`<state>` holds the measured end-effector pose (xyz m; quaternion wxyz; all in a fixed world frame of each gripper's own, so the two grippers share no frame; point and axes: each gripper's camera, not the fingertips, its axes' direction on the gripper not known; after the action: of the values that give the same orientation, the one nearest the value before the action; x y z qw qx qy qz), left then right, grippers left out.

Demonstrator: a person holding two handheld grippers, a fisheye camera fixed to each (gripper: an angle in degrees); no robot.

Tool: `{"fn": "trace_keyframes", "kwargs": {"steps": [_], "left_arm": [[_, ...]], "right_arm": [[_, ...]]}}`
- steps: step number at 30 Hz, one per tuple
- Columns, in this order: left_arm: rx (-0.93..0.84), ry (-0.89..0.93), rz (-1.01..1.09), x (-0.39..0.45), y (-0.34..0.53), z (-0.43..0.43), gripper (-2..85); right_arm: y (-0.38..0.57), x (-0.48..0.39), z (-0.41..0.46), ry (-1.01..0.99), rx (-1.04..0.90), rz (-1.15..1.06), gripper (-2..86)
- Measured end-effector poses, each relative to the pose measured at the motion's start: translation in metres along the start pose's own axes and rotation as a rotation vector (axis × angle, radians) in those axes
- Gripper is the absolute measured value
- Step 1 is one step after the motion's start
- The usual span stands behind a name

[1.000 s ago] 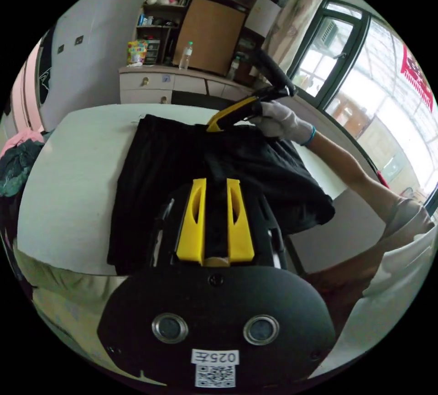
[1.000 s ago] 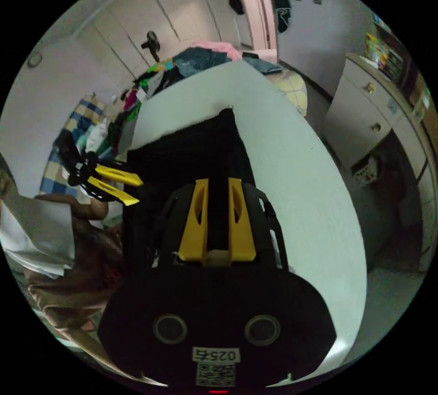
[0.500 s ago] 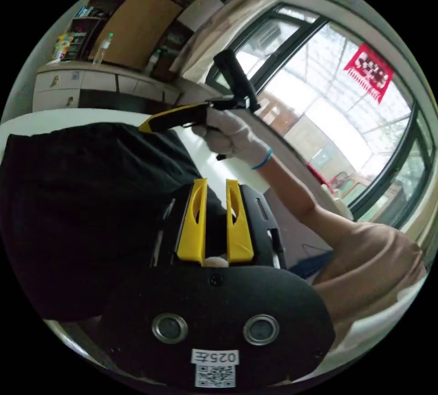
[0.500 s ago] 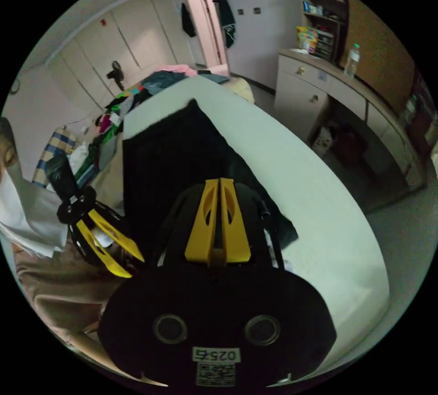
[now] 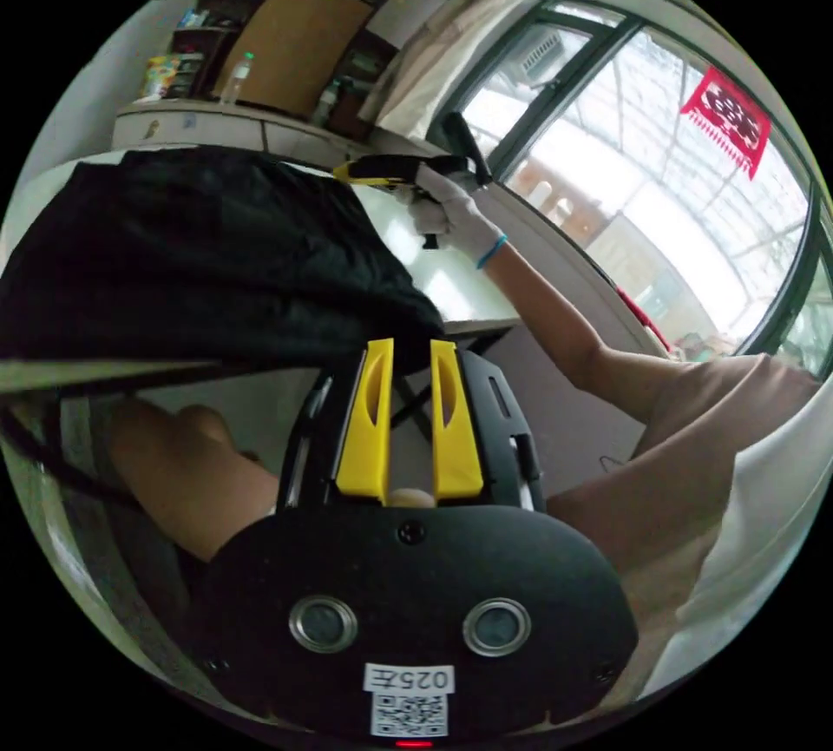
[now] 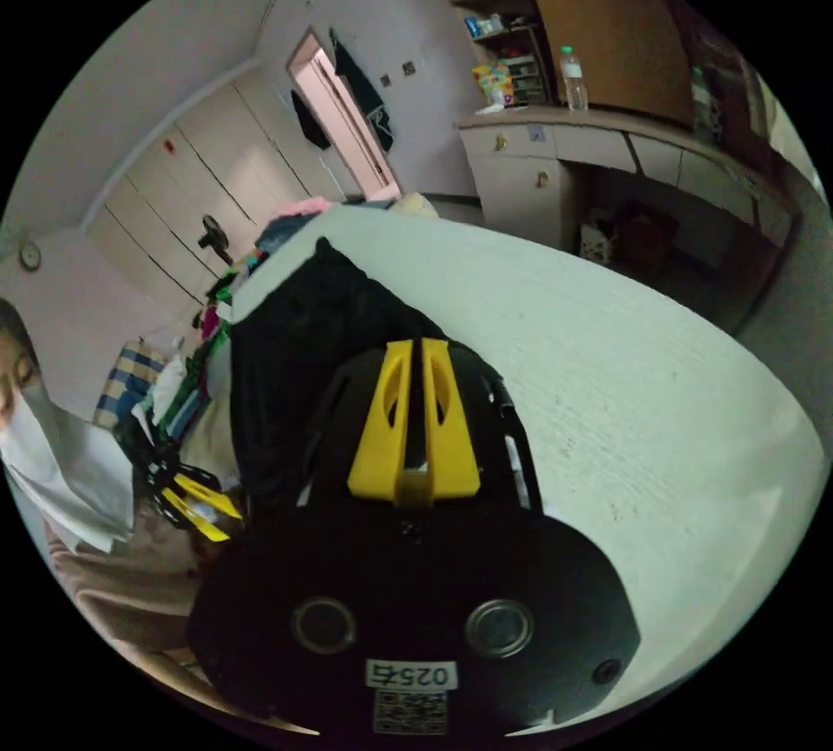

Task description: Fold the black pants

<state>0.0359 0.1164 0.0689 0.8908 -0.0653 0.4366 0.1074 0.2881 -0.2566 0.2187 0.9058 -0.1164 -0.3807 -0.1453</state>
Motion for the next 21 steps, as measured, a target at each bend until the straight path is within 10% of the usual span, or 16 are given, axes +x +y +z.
{"fn": "trace_keyframes", "kwargs": {"steps": [21], "left_arm": [[0.075, -0.169, 0.118, 0.061, 0.018, 0.021, -0.7]], "right_arm": [[0.051, 0.095, -0.027, -0.073, -0.001, 0.285, 12.2]]}}
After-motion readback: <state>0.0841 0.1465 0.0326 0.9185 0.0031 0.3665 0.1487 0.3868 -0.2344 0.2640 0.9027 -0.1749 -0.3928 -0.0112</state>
